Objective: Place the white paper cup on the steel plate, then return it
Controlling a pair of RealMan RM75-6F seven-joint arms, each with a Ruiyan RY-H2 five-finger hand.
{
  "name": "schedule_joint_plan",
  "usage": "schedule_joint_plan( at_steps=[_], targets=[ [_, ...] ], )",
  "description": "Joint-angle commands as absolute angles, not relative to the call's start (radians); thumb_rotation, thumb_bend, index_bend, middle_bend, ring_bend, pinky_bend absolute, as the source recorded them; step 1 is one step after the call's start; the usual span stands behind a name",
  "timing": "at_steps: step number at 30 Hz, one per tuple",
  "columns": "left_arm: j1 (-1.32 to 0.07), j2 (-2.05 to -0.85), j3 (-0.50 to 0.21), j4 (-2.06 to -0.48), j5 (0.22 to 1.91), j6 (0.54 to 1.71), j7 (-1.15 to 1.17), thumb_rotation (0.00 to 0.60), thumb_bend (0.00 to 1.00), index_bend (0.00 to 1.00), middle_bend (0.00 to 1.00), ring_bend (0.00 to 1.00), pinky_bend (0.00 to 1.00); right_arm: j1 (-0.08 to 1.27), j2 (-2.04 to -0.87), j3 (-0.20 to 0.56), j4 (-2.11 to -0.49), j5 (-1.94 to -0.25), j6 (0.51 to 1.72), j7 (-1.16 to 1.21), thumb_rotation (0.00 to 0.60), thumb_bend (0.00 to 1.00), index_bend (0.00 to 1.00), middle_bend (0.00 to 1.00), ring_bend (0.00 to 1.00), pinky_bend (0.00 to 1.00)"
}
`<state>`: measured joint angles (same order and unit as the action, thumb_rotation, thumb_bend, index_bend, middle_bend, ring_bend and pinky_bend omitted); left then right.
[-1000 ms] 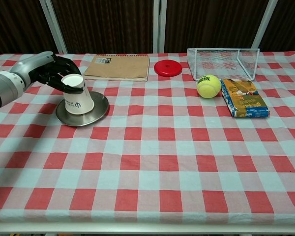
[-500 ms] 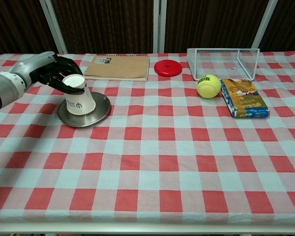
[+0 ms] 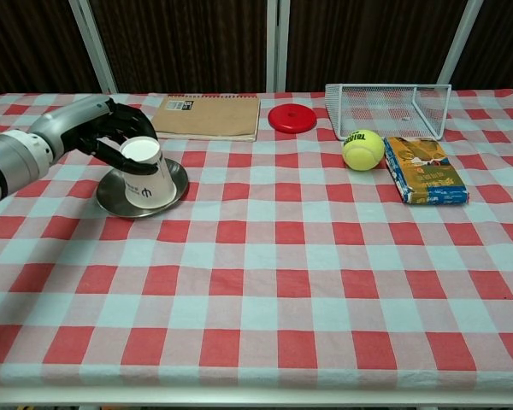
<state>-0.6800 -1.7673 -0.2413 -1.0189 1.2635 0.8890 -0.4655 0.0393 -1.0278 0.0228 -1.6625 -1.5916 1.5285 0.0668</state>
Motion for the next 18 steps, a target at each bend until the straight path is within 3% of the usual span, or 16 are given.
schedule_joint_plan(
  at_steps=[1,6,14,18],
  targets=[
    [-0.684,-1.783,-0.27,-0.968,1.218,0.877,-0.456,0.6,0.21,0.5,0.45,0.34,0.28,0.04,-1.027,0.023,-1.664,-1.591,1.527,0.066,0.6,0.16,0.21,0.2,0.09,0.18],
    [-0.676,-1.776,-0.294,-0.956,1.189,0.869,-0.483,0.6,0.21,0.5,0.45,0.34,0.27,0.041,-1.028,0.02,-1.663,-1.593,1.523,0.066,0.6,0.16,0.2,0.2,0.09,0.18],
    [-0.676,-1.736,-0.238,-1.074,1.279,0.859,-0.529,0.6,0.21,0.5,0.45,0.34,0.24,0.042,-1.027,0.019,-1.664,-1.592,1.52,0.065,0.6,0.16,0.21,0.2,0.09,0.18],
    [-0.688,-1.75,-0.241,-1.038,1.271,0.857,-0.49,0.6,0.21,0.5,0.44,0.33,0.24,0.043,-1.024,0.022,-1.669,-1.59,1.519,0.06,0.6,0.16,0.21,0.2,0.09,0.18]
  ],
)
